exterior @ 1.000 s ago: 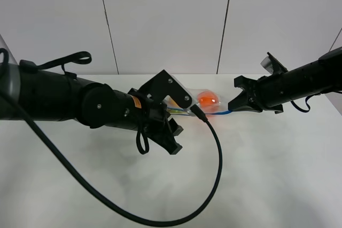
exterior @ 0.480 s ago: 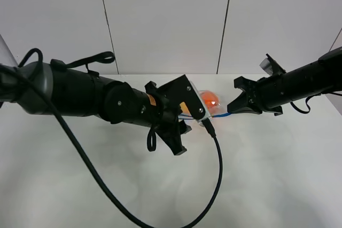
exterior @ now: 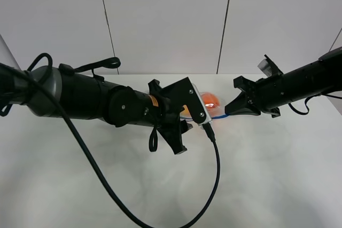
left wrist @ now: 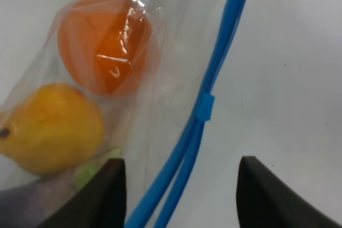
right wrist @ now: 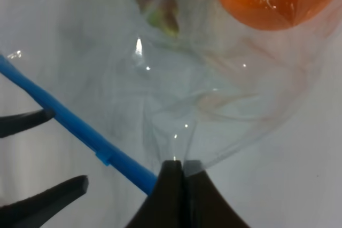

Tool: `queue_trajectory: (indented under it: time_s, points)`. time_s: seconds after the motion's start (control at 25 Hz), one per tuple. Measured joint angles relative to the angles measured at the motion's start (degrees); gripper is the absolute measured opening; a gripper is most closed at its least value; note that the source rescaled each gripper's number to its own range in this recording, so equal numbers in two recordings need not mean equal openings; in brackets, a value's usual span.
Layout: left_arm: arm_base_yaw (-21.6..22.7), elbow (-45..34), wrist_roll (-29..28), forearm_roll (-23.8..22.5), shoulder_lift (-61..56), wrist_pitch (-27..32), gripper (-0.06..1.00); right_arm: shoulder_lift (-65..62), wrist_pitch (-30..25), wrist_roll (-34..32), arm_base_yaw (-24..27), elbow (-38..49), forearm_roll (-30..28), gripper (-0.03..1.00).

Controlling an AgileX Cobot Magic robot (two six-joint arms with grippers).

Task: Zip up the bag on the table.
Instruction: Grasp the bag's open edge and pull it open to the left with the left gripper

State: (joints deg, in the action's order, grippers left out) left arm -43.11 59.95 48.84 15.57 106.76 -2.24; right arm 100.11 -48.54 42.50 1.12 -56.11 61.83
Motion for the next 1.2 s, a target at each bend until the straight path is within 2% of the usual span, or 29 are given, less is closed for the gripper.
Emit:
queue_trajectory:
  time_s: [0.36,1.2]
  points:
    - [0.00,0.00,0.59,0.00,0.00,-1.85,1.00,0.00,-4.85,2.58,0.00,0.00,3.52,0.00]
    - [0.00,0.00,0.98,0.00,1.08,-5.03,1.00,0.00,-5.71,4.06,0.00,0.00,4.59,0.00]
